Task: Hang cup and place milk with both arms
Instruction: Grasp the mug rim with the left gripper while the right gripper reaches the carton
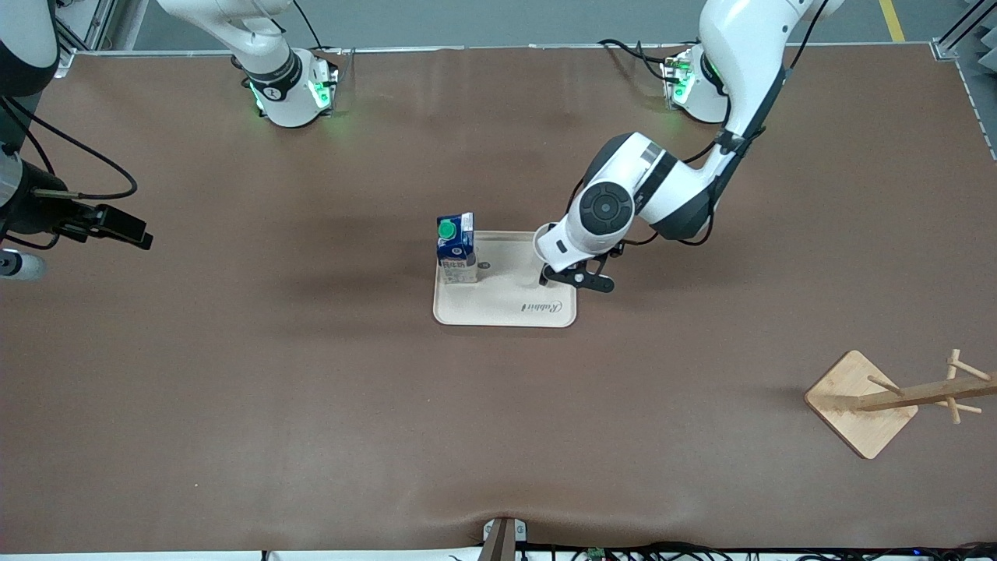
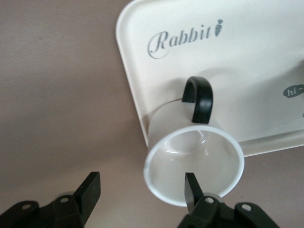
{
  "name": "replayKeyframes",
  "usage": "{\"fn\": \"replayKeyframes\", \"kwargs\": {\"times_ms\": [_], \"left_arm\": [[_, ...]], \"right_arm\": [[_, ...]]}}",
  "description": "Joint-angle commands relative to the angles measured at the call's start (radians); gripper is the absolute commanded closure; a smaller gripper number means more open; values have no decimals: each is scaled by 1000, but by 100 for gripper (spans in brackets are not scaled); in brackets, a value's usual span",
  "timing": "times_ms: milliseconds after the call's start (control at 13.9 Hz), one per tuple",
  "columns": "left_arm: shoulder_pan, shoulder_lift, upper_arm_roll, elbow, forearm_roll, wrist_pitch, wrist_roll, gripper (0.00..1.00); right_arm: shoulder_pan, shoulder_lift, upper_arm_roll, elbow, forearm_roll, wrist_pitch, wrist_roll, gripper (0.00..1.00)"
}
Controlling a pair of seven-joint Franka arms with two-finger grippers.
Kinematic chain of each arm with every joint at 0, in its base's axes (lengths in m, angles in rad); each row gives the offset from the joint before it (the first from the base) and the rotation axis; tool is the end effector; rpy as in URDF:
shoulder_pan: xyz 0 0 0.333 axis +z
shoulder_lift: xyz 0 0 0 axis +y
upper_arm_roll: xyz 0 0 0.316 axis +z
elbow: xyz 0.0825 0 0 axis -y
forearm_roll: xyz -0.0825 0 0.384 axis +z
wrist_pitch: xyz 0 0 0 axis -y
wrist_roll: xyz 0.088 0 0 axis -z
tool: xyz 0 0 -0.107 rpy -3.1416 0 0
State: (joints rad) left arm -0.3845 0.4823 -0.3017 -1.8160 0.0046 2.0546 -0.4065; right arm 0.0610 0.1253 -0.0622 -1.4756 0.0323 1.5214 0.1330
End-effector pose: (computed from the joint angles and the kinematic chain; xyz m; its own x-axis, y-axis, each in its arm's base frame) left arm 0.4887 -0.3853 0.2681 0.9317 -0.2580 -0.2558 -0.2574 -0.9656 0.0362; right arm 0.5868 0.0052 0.5936 0.9878 -0.1323 -0.0817 -0.1339 -0.9909 -0.0138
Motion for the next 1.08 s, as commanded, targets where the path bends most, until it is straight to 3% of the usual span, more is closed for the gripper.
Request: {"fn": "replayKeyframes", "kwargs": {"times_ms": [0,287,431,503,790,1006], "left_arm": [[-24,38,4,-3,11,45,-6,32],[-31,79,6,3,38,65,-12,65],[-33,88,4,14,38,65,-14,95],[-31,88,4,15,38,64,-14,100],[-28,79,4,32,40,58,-12,100],[7,16,9,47,38,38,-5,100]], "right_arm": [[28,43,-1,18,8,-3,-3,0],[84,98,-1,18,8,-4,-6,0],[115,135,-1,15,6,-18,-12,0],[126,135,1,12,9,-18,-7,0],[204,122,1,-52,105,-47,74,0],[279,120,1,-58,147,-26,189,0]]}}
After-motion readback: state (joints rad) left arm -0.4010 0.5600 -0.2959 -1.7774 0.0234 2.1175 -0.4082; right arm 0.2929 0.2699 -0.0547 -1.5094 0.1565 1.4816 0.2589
